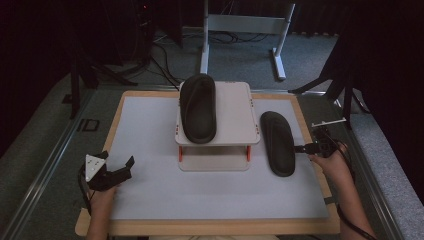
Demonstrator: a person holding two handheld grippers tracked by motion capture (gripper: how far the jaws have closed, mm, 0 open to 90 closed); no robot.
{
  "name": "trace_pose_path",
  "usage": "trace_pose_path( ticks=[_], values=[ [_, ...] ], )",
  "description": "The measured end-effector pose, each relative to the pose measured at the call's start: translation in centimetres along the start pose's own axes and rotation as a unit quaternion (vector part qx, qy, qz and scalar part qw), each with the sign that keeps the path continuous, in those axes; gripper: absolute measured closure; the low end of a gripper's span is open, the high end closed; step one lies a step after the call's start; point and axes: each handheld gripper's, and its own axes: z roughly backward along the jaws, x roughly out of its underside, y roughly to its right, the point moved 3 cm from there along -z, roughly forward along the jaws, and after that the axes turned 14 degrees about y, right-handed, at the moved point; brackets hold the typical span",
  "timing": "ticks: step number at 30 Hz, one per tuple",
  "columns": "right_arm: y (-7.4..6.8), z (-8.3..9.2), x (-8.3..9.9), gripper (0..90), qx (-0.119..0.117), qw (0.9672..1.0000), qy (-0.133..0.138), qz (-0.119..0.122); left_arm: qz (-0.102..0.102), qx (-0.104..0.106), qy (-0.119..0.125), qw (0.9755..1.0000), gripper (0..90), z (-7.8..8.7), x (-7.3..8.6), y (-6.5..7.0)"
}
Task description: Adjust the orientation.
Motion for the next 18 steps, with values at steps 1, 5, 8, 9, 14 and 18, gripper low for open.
trace_pose_path(
  ticks=[1,5,8,9,14,18],
  values=[
    [0.0,-0.2,-0.2,35.2,0.001,1.0,-0.002,0.001,0.0,0.0,0.0,1.0,2.2,0.0,0.0,0.0],
    [-0.1,-0.7,-1.2,35.2,-0.003,0.9999,-0.01,0.008,0.0,0.001,-0.001,1.0,2.1,0.0,0.0,0.0],
    [-0.2,-1.3,-2.0,35.2,-0.003,0.9996,-0.025,0.012,0.0,0.001,-0.002,1.0,2.2,0.0,0.0,0.0],
    [-0.1,-1.5,-2.3,35.3,-0.003,0.9995,-0.029,0.011,0.0,0.002,-0.002,1.0,2.1,0.0,0.0,0.0],
    [-0.4,-2.1,-3.9,40.5,-0.004,0.9991,-0.04,0.013,-0.001,0.002,-0.003,1.0,2.2,-0.1,0.0,0.1],
    [-0.9,-2.8,-5.3,41.3,0.002,0.9982,-0.057,0.02,-0.001,0.001,-0.002,1.0,2.2,0.0,0.0,0.0]
  ],
)
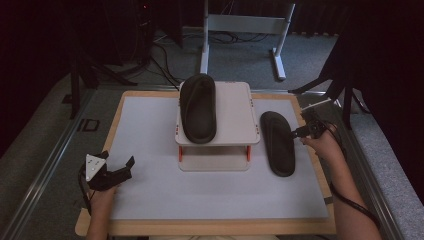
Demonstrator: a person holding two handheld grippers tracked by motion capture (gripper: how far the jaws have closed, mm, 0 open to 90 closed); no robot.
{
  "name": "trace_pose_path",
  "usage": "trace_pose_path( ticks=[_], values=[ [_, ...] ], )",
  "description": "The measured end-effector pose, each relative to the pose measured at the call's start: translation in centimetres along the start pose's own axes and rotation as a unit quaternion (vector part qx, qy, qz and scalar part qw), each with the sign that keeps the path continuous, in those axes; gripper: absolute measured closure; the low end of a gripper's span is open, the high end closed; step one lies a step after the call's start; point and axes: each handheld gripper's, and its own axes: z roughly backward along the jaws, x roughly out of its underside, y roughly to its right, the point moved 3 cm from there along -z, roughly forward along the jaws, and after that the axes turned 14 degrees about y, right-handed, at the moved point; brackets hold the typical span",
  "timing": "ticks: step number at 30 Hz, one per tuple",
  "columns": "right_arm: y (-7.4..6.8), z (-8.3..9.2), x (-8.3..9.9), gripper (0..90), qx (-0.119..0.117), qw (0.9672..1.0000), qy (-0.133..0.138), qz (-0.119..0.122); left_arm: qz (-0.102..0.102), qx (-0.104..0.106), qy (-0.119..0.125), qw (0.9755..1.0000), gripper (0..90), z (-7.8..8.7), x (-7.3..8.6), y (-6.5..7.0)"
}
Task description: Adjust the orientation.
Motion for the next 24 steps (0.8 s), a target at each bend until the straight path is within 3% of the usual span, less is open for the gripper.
trace_pose_path(
  ticks=[9,11,13,16,24],
  values=[
    [-0.5,-1.7,-2.0,43.1,0.011,0.9994,-0.032,0.009,0.0,0.001,-0.001,1.0,2.2,0.0,0.0,0.0],
    [-0.6,-2.5,-2.5,49.3,0.012,0.9986,-0.05,0.012,0.0,0.001,-0.002,1.0,2.2,0.0,0.0,0.0],
    [-0.6,-2.6,-2.6,49.4,0.01,0.9984,-0.055,0.01,0.0,0.001,-0.002,1.0,2.2,-0.1,0.0,0.0],
    [-0.6,-3.5,-2.8,55.6,0.009,0.9973,-0.073,-0.003,0.0,0.001,-0.002,1.0,2.2,-0.1,0.0,0.0],
    [-0.4,-4.9,-2.4,65.8,0.023,0.9955,-0.092,0.002,-0.004,0.002,-0.004,1.0,2.2,-0.1,0.0,0.1]
  ],
)
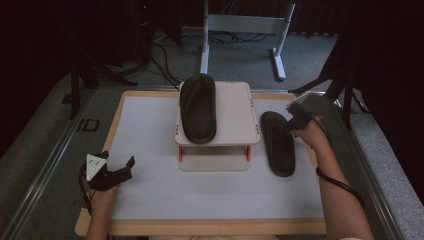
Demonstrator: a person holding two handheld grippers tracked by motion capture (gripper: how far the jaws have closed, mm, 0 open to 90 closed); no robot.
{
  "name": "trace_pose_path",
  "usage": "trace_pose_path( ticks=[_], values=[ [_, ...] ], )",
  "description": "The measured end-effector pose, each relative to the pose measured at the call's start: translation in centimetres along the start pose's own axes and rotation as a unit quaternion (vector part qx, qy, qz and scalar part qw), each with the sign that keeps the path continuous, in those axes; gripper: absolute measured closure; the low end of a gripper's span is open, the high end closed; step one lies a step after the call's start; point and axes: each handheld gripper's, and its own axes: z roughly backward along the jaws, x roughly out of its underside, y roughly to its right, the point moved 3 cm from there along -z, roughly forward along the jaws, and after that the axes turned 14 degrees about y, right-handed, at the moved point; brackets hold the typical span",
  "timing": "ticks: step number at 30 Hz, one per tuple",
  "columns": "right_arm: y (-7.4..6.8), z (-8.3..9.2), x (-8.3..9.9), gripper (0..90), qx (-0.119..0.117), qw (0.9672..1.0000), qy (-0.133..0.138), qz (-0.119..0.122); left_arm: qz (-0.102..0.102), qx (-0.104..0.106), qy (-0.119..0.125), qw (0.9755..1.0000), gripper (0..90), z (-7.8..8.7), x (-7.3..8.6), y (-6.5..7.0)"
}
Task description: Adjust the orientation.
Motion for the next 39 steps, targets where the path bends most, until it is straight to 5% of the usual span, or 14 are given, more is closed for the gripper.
trace_pose_path(
  ticks=[15,39],
  values=[
    [0.1,0.5,-0.3,75.1,0.006,0.9996,-0.023,-0.013,0.0,-0.001,-0.003,1.0,2.2,-0.1,0.0,0.0],
    [0.2,8.4,-3.0,75.2,0.004,0.9999,0.011,-0.009,0.003,-0.008,0.001,1.0,3.3,0.0,0.0,0.0]
  ],
)
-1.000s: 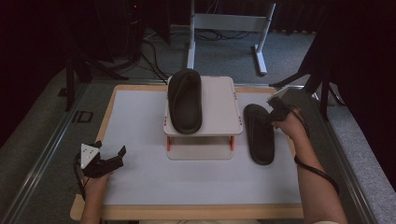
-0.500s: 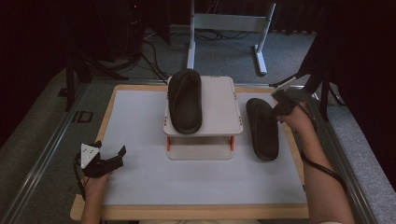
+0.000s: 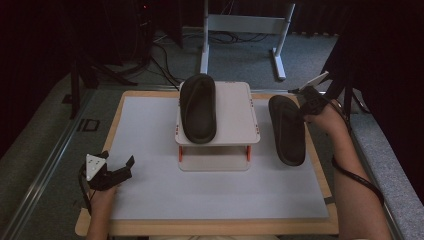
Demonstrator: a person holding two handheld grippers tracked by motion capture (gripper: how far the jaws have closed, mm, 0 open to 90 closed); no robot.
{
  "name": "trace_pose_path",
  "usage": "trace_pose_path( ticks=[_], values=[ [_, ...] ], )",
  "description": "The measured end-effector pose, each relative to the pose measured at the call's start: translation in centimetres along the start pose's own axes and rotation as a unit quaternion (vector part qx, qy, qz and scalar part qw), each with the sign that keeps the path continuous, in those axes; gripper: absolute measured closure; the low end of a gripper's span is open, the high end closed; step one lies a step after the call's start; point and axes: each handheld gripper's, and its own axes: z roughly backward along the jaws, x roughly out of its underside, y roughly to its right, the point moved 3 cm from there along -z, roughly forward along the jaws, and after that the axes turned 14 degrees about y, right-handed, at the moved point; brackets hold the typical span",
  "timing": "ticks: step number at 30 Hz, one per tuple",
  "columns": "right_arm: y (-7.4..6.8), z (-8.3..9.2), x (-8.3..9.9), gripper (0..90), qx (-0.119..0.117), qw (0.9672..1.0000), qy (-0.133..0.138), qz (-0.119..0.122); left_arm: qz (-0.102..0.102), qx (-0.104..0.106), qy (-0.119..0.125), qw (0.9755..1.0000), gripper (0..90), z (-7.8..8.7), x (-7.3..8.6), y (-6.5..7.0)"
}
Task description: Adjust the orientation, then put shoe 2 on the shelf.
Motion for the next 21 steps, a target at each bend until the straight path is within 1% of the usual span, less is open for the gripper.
trace_pose_path(
  ticks=[1,2,3,5,7,10,12,16,17,18,21],
  values=[
    [0.0,0.4,-0.2,75.1,-0.004,1.0,0.003,0.003,-0.001,-0.002,-0.001,1.0,3.2,0.0,0.0,0.0],
    [0.0,0.4,-0.2,75.1,-0.004,1.0,0.003,0.003,-0.001,-0.002,-0.001,1.0,3.2,0.0,0.0,0.0],
    [-0.1,0.9,-0.5,75.2,-0.004,1.0,0.007,0.004,-0.001,-0.001,-0.001,1.0,3.2,0.0,0.0,0.0],
    [-0.2,1.4,-0.7,75.2,-0.004,1.0,0.008,0.005,0.0,-0.001,0.0,1.0,3.2,0.0,0.0,0.0],
    [-0.3,1.9,-1.1,75.2,0.001,0.9999,0.012,0.004,0.002,-0.001,-0.001,1.0,3.2,0.0,0.0,0.0],
    [-0.6,2.4,-1.5,75.2,0.001,0.9999,0.014,0.006,0.002,-0.001,0.0,1.0,3.2,0.0,0.0,0.0],
    [-1.3,3.4,-2.3,75.3,-0.001,0.9998,0.019,0.01,0.002,-0.001,0.001,1.0,3.2,0.0,0.0,0.0],
    [-2.0,4.5,-3.1,75.3,-0.004,0.9994,0.031,0.015,0.0,-0.002,-0.001,1.0,3.2,0.0,0.0,0.0],
    [-2.2,5.1,-3.6,75.3,-0.004,0.9992,0.036,0.017,0.0,-0.001,-0.001,1.0,3.2,0.0,0.0,0.0],
    [-2.8,5.9,-4.2,75.3,-0.005,0.9988,0.043,0.021,-0.001,-0.002,0.001,1.0,3.2,0.0,0.0,0.0],
    [-3.8,7.0,-5.1,75.4,-0.006,0.9983,0.051,0.027,0.0,-0.002,0.0,1.0,3.2,0.0,0.0,0.0]
  ],
)
